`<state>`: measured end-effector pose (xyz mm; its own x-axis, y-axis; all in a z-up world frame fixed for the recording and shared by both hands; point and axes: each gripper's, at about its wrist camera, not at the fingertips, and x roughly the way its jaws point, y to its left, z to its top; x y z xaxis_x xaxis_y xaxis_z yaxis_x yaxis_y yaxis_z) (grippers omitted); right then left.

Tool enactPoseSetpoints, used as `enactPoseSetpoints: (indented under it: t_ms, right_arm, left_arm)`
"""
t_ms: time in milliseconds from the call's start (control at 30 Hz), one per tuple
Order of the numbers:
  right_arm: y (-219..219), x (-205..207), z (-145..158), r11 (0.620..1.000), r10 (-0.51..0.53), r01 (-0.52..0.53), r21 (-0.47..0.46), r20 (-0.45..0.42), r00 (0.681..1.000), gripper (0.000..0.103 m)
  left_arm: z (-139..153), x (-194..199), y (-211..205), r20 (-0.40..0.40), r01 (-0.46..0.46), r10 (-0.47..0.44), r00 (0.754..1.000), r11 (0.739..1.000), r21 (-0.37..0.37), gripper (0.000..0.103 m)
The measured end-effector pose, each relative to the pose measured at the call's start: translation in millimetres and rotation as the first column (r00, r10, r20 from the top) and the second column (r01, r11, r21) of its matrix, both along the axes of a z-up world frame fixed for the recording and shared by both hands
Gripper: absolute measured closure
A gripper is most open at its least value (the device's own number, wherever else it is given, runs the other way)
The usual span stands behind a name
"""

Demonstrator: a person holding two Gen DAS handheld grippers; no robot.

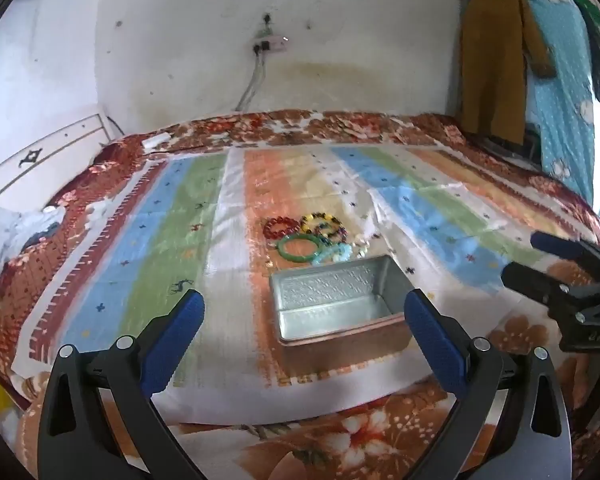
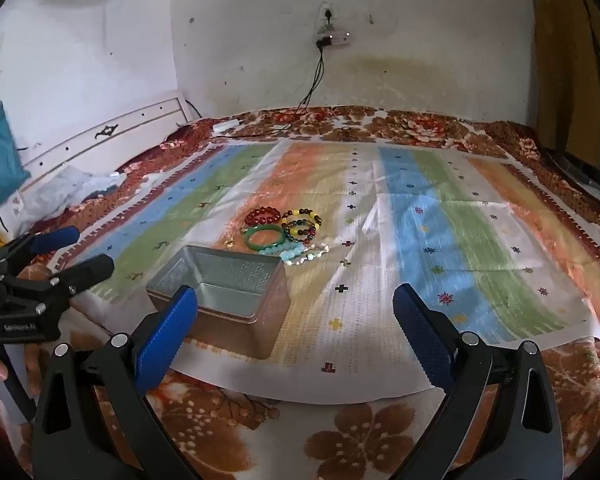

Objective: Organize jewelry
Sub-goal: 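Move both tools forward past the silver tin toward the jewelry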

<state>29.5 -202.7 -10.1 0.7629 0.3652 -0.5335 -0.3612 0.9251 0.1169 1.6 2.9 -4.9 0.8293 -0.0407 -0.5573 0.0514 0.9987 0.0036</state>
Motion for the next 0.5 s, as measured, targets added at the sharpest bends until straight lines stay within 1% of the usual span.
enactPoseSetpoints:
  t_ms: [33, 100, 200, 300, 500]
  right_arm:
    - [-0.2, -0.1, -0.2, 1.0, -0.001, 0.001, 0.001, 0.002, 1.0, 0.004]
    - [-0.2, -1.4, 0.0, 1.0, -0.004, 0.004, 0.001, 0.008, 1.0, 0.004]
    - [0.3, -0.6, 0.5, 1.0, -0.005, 0.005, 0.0, 0.0, 1.0, 0.004]
    - [1.8, -1.2, 1.0, 1.0, 0.006, -0.006, 0.006, -0.008, 1.0, 0.004]
    - [3.0, -2.2, -0.1, 1.0, 0.009, -0.009, -0.002, -0.009, 1.0, 0.004]
  left_arm:
    - [-1.0, 1.6, -1.0, -0.01, -0.017, 0.017, 1.0, 1.0, 0.007, 0.005]
    - [-3.4, 4.7, -0.9, -0.024, -0.022, 0.022, 0.999, 1.0, 0.003, 0.006]
    - [-0.9, 4.1, 0.3, -0.022, -0.018, 0.018, 1.0, 1.0, 0.002, 0.006]
    - [-2.6, 3.0, -2.6, -0.017, -0.021, 0.021, 1.0, 0.999, 0.024, 0.006]
    - [-5.0, 2.1, -1.4, -0.03, -0.016, 0.017, 0.999, 1.0, 0.007, 0.006]
